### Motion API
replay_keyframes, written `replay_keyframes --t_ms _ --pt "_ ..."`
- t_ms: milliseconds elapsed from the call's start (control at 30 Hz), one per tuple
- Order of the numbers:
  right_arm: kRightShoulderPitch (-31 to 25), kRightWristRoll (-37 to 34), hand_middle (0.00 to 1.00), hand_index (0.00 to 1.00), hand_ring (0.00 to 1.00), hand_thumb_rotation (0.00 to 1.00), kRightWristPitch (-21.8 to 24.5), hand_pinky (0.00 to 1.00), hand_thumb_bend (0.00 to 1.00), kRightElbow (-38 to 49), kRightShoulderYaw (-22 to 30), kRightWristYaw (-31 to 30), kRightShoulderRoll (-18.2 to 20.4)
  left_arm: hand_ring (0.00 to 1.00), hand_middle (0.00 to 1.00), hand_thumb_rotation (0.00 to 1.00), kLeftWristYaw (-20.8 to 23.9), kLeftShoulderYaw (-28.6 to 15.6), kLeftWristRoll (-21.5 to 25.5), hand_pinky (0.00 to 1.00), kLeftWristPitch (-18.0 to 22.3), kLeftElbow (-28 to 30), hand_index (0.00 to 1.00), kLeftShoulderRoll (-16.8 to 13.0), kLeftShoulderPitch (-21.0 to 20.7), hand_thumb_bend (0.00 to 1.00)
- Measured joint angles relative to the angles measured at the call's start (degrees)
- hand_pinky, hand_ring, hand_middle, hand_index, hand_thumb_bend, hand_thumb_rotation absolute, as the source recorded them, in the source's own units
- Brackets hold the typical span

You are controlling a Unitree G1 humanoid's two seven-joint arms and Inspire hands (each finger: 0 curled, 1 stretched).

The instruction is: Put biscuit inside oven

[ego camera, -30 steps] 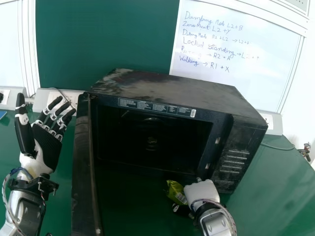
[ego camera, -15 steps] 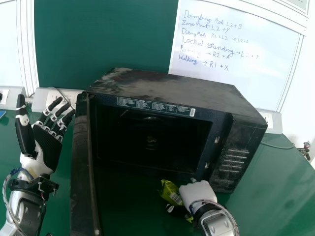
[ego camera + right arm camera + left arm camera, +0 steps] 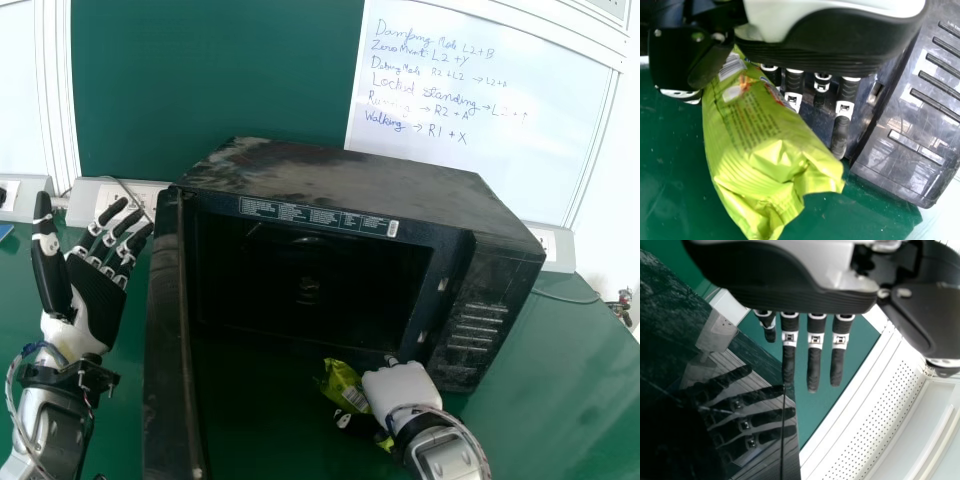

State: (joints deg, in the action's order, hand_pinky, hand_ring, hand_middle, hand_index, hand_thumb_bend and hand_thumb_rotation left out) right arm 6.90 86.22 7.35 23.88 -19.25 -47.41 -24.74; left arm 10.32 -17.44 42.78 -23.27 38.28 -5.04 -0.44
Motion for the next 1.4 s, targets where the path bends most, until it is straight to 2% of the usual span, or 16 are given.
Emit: replay_keyframes --t_ms 267,733,1033,1167,1300,1333,1400 --pt "0.68 -0.12 0.41 0.51 0.42 0.0 -0.04 0.37 0.53 0.34 0.9 0.0 0.32 0.71 0.69 0.38 0.0 0.15 -0.76 0.76 0.0 0.0 0.71 -0.15 -0.03 0.82" --pt "6.43 -0.4 0.41 0.52 0.42 0.0 -0.02 0.36 0.53 0.15 1.04 -0.64 2.5 0.7 0.68 0.38 -0.01 0.19 -1.1 0.75 0.01 -0.02 0.7 0.17 -0.06 0.83" --pt "10.53 0.03 0.42 0.53 0.45 0.0 0.35 0.4 0.53 -2.54 0.63 -0.65 4.86 0.71 0.68 0.37 -0.06 0.22 -1.1 0.75 0.11 -0.02 0.7 0.23 0.03 0.85" --pt "12.26 0.01 0.47 0.5 0.54 0.0 0.44 0.51 0.53 -3.69 0.4 -0.54 5.88 0.7 0.68 0.37 -0.27 0.21 -1.09 0.75 0.33 -0.02 0.7 0.31 0.07 0.85" --pt "15.12 0.54 0.42 0.53 0.47 0.0 1.13 0.41 0.53 -6.1 -0.66 -0.56 7.35 0.7 0.68 0.37 -0.3 0.23 -1.07 0.75 0.44 0.0 0.7 0.63 0.1 0.84" --pt "15.79 0.94 0.45 0.5 0.42 0.0 1.25 0.35 0.53 -6.64 -0.92 -0.54 7.54 0.7 0.68 0.37 -0.3 0.24 -1.09 0.76 0.44 0.0 0.71 0.68 0.13 0.85" --pt "16.9 1.03 0.47 0.49 0.38 0.0 1.27 0.3 0.53 -7.49 -1.23 -0.35 7.72 0.71 0.69 0.37 -0.3 0.29 -1.12 0.77 0.48 0.02 0.71 0.8 0.18 0.86"
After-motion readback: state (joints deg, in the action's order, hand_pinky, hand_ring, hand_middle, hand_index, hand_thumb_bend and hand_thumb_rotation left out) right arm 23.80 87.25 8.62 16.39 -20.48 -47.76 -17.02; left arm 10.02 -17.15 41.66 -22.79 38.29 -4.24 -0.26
